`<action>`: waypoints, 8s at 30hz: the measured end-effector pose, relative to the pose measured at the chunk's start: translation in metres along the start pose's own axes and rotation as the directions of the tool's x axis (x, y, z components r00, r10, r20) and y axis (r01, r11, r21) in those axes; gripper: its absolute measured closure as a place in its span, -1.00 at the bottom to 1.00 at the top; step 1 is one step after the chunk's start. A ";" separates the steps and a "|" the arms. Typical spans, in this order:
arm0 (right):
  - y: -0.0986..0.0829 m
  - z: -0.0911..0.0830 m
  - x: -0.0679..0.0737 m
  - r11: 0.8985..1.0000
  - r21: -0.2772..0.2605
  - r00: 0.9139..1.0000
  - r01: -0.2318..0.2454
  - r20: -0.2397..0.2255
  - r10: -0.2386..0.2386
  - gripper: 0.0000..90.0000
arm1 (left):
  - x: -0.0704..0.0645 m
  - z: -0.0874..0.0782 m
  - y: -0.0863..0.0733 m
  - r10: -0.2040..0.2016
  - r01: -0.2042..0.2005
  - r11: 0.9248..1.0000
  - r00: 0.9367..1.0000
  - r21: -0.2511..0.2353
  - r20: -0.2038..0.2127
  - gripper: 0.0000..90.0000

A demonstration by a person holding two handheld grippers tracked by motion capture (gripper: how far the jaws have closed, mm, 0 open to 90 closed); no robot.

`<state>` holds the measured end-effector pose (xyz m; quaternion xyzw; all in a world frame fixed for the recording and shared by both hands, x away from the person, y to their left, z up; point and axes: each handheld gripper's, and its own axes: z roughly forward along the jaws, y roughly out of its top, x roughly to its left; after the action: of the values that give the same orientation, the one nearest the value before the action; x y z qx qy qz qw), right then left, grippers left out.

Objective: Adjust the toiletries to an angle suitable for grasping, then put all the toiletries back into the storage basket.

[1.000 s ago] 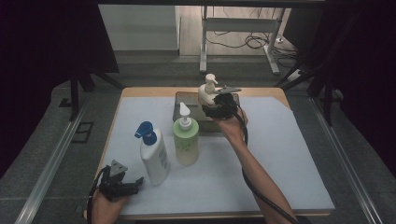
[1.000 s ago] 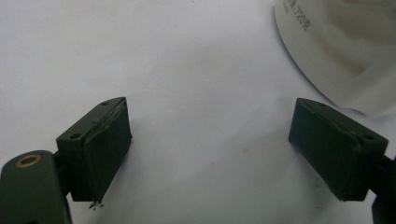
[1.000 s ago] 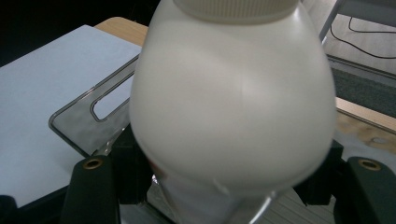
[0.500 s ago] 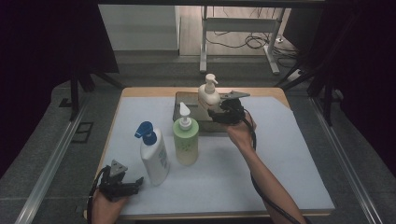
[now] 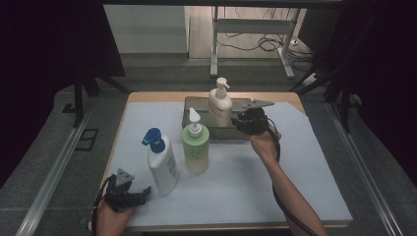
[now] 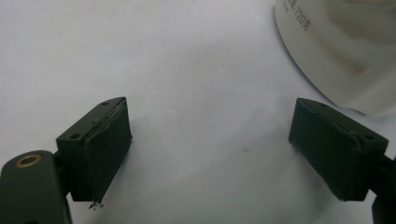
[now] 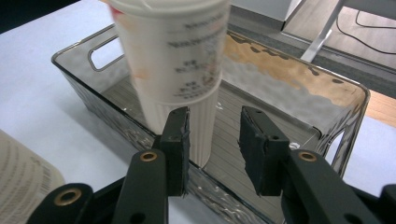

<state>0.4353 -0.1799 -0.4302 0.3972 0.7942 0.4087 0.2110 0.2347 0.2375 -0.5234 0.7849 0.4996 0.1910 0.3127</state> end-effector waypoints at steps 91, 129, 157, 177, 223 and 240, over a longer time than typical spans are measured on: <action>0.026 0.092 0.034 0.980 0.181 0.995 -0.084 -0.031 0.091 0.98 | 0.001 0.000 0.000 0.002 -0.002 1.000 1.000 0.002 0.001 -0.71; 0.036 0.111 0.065 0.982 0.177 0.990 -0.064 -0.113 0.085 0.97 | 0.001 0.000 0.000 0.002 -0.002 1.000 1.000 0.001 0.001 -0.71; 0.038 0.106 0.063 0.985 0.164 0.991 -0.057 -0.114 0.076 0.61 | 0.001 0.000 0.000 0.002 -0.002 1.000 1.000 0.001 0.001 -0.71; 0.033 0.068 0.048 0.995 0.101 0.990 0.025 -0.144 -0.010 -0.14 | 0.001 0.000 0.000 0.001 -0.001 1.000 1.000 0.001 0.001 -0.72; -0.017 -0.038 0.044 0.992 -0.020 0.965 0.122 -0.232 -0.123 -1.00 | 0.000 0.000 0.000 0.001 -0.001 1.000 1.000 0.000 -0.001 -0.71; -0.032 -0.046 0.067 0.992 0.000 0.933 0.128 -0.338 -0.121 -1.00 | 0.000 0.000 0.000 0.000 0.000 1.000 1.000 0.000 0.000 -0.71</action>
<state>0.3505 -0.1597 -0.4302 0.2725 0.8464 0.4479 0.0928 0.2347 0.2376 -0.5235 0.7850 0.4995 0.1912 0.3127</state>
